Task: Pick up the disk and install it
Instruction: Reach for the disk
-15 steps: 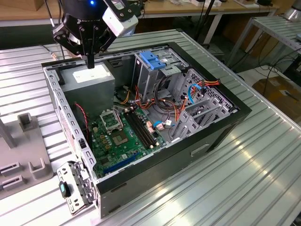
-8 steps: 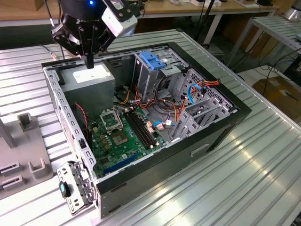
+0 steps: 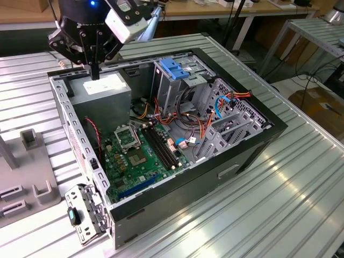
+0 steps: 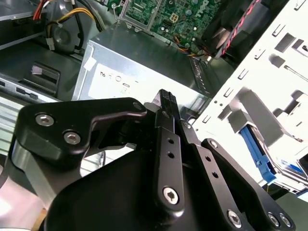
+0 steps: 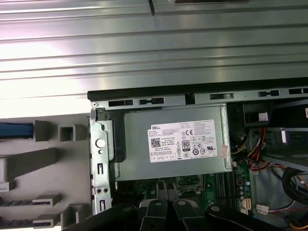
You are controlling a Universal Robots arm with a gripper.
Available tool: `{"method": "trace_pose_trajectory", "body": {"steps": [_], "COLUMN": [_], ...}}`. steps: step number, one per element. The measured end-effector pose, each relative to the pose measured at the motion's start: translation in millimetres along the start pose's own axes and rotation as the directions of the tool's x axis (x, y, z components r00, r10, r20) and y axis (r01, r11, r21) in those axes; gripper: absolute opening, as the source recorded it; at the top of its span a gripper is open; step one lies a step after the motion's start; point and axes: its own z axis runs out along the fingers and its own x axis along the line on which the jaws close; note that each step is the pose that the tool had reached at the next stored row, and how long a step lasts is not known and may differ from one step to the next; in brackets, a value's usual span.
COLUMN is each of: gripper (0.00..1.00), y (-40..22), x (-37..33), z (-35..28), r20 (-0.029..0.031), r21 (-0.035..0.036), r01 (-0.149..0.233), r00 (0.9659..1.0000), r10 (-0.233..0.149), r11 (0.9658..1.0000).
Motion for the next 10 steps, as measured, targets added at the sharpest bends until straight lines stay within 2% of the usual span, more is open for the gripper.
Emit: {"method": "trace_pose_trajectory", "body": {"steps": [10], "gripper": [0.11], "y": [-0.2], "x": [2.9], "z": [-0.1], "r20": [0.0], "r21": [0.0], "r01": [0.0], "r00": [1.0], "r10": [0.0], "r11": [1.0]}}
